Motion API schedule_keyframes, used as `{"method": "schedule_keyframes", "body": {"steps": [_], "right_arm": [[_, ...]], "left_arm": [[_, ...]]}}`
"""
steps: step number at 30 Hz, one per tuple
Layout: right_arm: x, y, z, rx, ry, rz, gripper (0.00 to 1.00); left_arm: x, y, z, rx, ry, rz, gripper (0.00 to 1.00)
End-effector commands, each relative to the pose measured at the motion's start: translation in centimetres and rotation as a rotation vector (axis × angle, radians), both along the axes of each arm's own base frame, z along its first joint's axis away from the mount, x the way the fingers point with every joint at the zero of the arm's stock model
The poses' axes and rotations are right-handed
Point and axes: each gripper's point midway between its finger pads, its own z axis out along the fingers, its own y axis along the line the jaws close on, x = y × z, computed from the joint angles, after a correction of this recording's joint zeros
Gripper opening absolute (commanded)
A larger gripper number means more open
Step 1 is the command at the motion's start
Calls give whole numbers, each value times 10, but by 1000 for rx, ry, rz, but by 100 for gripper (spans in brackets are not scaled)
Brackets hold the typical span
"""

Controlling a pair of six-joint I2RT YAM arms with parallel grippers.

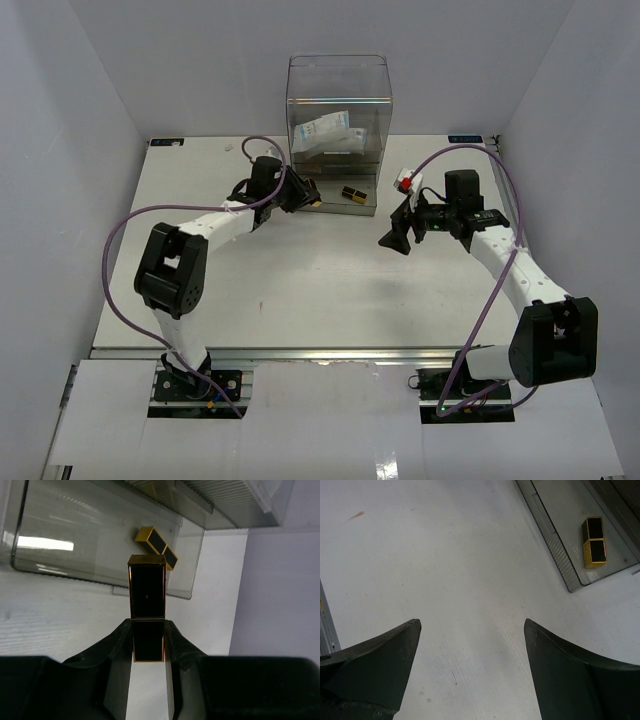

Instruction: Organize the makeup

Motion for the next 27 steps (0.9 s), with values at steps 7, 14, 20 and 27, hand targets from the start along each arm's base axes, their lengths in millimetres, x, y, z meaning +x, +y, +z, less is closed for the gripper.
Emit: {"method": "schedule_keyframes", "body": {"steps": [7, 14, 20, 27], "right_arm": [[7, -8, 7, 12, -43, -19, 90], [8, -11, 7, 12, -43, -29, 90], [10, -14, 6, 12, -41, -37, 90], [11, -16, 3, 6, -43, -41, 90]], "left_arm": [[53, -24, 35, -114, -83, 175, 36], [65, -30, 21, -128, -64, 187, 41], [72, -34, 18, -126, -69, 179, 55], [62, -36, 25, -133, -99, 130, 61]]}}
